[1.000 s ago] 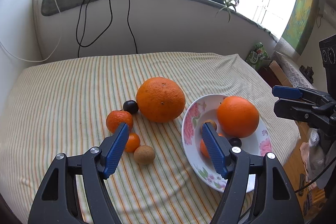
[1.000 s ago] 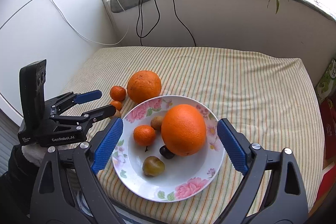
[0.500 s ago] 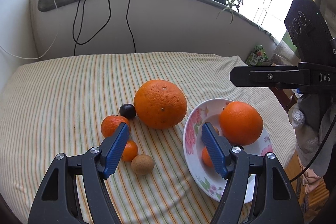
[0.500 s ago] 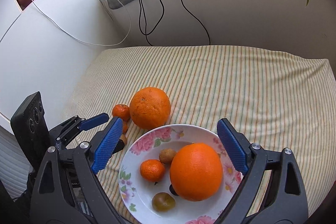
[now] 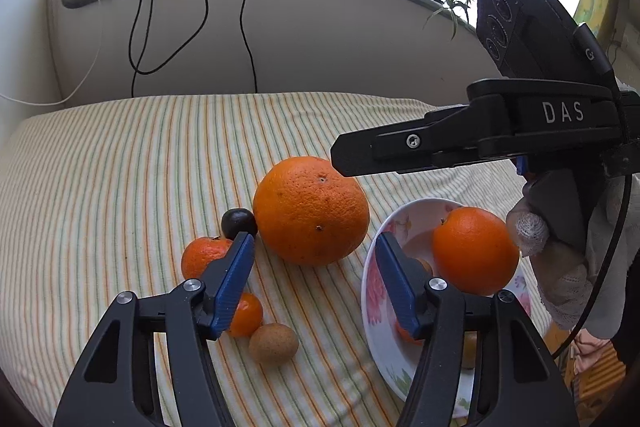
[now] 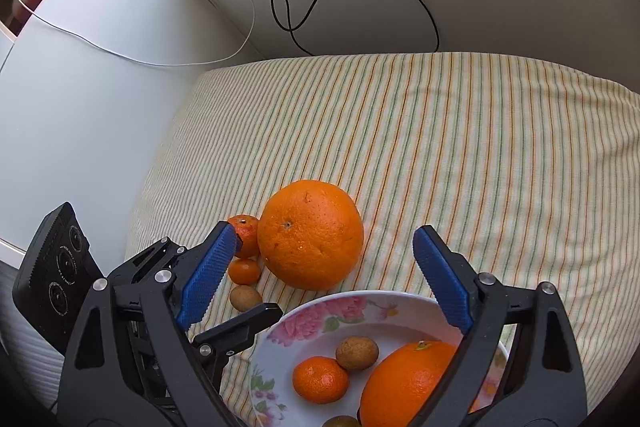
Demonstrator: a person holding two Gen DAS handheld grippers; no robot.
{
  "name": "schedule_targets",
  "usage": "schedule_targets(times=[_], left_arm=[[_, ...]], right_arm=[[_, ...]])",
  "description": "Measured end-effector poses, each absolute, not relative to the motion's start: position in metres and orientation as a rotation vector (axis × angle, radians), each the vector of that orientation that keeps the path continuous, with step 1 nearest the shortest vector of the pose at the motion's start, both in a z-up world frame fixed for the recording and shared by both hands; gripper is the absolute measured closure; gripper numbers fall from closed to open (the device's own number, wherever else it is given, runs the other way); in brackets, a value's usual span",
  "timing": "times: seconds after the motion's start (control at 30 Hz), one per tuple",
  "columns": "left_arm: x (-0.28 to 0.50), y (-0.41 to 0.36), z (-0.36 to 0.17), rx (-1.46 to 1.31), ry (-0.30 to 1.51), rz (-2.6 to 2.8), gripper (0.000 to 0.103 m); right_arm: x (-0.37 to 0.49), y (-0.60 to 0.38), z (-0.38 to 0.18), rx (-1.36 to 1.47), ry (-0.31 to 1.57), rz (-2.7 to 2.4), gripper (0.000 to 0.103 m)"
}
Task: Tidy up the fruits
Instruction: 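Move both tools from the plate to the large orange on the cloth, then close the right tool around the large orange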
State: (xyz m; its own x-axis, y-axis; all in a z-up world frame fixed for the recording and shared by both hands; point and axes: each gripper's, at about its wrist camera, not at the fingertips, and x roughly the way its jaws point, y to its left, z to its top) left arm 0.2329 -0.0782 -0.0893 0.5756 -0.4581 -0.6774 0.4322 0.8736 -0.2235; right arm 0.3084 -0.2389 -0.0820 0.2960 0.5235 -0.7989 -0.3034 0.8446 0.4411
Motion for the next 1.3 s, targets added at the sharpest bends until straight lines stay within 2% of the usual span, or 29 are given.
schedule_targets(times=[0.1, 0.2, 0.37, 0.67, 1.3], left_arm=[[0.239, -0.079, -0.091, -0.034, 0.811, -0.523, 0.047], [0.242, -0.081, -0.094, -0.030, 0.819, -0.526, 0.049], [0.246, -0.085, -0.095, -0.017, 0.819, -0.518, 0.050], [0.254, -0.088, -0.094, -0.013, 0.824, -0.517, 0.049], [0.238, -0.080, -0.083, -0.023, 0.771, -0.520, 0.051]], right_arm=[[0.314, -0.231, -0.087, 0.211, 1.167, 0.564, 0.016], [0.317, -0.225, -0.091, 0.203, 1.185, 0.570, 0.017], [0.323, -0.215, -0.096, 0.190, 1.208, 0.577, 0.018], [0.334, -0.197, -0.106, 0.197, 1.249, 0.595, 0.032], [0.311, -0.208, -0.090, 0.196, 1.193, 0.577, 0.034]])
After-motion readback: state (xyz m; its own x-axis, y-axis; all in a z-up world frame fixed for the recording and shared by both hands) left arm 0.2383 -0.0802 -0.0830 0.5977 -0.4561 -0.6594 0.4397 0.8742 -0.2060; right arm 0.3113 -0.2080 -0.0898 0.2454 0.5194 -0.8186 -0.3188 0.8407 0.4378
